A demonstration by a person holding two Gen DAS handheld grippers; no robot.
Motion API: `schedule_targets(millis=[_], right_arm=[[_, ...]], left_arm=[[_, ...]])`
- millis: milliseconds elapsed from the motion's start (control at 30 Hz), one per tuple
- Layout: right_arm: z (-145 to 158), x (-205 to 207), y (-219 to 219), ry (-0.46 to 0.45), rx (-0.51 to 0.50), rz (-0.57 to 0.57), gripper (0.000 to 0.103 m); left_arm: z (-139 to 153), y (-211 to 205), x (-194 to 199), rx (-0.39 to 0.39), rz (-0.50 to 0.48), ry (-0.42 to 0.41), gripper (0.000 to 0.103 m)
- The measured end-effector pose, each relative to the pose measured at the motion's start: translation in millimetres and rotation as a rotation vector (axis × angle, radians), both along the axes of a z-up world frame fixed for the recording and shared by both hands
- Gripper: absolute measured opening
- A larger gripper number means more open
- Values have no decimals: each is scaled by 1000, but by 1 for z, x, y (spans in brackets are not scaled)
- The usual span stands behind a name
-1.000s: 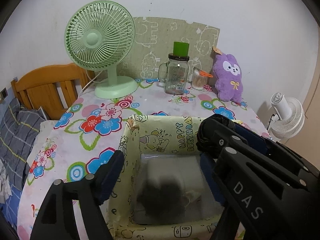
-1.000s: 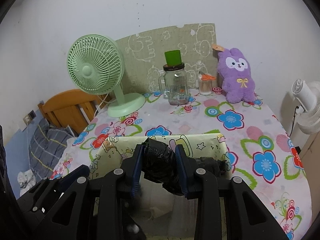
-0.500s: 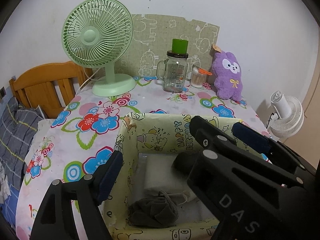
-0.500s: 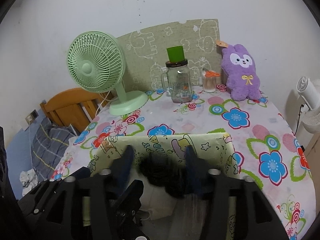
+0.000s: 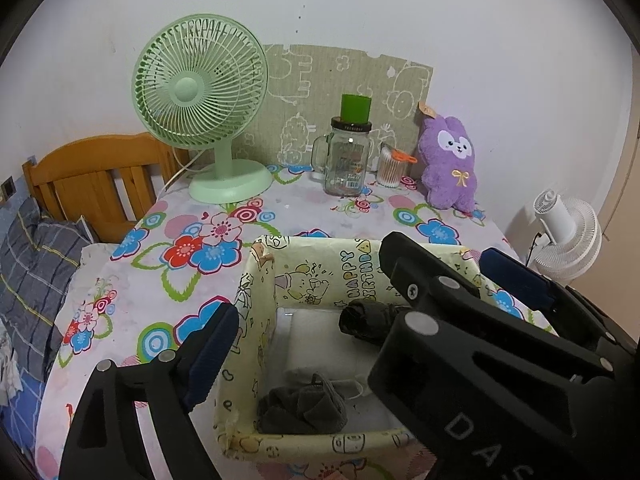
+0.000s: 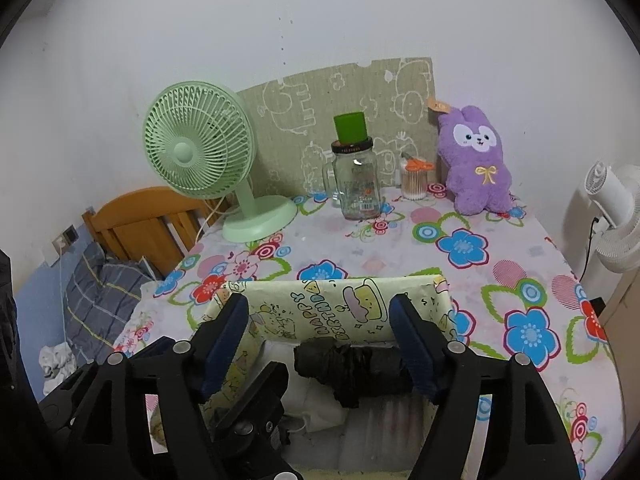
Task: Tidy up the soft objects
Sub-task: 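Open the left tool to drop the gray hat while the right tool releases the black bag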
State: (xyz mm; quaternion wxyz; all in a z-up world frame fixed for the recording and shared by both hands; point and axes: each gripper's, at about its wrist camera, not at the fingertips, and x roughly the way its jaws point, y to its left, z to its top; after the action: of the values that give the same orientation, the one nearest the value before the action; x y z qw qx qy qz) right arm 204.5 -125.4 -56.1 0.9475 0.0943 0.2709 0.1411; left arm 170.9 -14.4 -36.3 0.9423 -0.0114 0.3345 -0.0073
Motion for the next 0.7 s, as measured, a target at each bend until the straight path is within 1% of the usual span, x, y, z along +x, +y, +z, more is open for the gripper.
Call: schedule_targets(millis=[133, 300, 700], right_arm=[[6, -12, -3, -21, 0, -9, 81], [15, -28, -6, -37, -7, -29, 87], [30, -64, -15, -77, -16, -50, 92]], left_arm=[[7, -2, -9, -1, -7, -19, 90], [15, -5, -22, -1, -19, -43, 91], [28, -12, -53, 5, -32, -86, 95]])
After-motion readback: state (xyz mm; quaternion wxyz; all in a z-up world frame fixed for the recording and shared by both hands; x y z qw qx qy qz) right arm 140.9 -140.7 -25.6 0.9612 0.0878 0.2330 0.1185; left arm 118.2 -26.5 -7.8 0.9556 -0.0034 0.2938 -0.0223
